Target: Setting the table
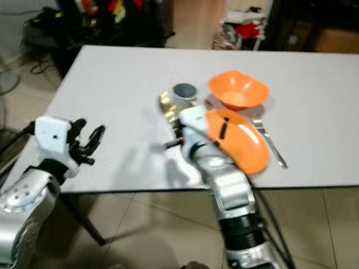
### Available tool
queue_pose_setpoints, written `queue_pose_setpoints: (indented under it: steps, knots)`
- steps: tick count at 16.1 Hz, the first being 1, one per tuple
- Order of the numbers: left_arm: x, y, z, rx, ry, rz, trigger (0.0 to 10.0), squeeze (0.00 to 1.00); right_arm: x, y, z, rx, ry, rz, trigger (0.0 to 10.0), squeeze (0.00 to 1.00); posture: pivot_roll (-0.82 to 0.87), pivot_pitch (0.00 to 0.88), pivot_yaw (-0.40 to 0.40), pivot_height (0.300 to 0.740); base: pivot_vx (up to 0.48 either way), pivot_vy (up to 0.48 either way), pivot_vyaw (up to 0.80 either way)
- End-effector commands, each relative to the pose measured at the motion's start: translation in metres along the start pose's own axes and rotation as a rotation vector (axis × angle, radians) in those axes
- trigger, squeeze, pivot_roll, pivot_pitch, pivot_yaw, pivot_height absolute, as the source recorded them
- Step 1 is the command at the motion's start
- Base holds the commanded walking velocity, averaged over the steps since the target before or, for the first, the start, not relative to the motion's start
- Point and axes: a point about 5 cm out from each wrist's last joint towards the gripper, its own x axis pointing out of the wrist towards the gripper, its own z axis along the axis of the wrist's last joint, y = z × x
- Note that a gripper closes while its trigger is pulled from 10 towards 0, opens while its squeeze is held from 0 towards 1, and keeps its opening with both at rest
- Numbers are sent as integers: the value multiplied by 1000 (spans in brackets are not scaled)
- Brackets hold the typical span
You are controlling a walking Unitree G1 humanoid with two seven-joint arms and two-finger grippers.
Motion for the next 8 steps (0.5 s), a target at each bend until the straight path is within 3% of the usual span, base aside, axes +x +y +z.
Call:
queue_pose_setpoints:
  steps: [1, 8]
  knots:
    - [-2, -2, 1, -4, 1, -22, 10000, 0, 1, -3, 1, -6, 19, -24, 10000, 0, -64, 36, 3, 740, 0, 0, 0]
    - [-7, -9, -3, 12, 43, -182, 10000, 0, 16, 10, -13, 110, 142, -86, 10000, 0, -60, 22, 6, 740, 0, 0, 0]
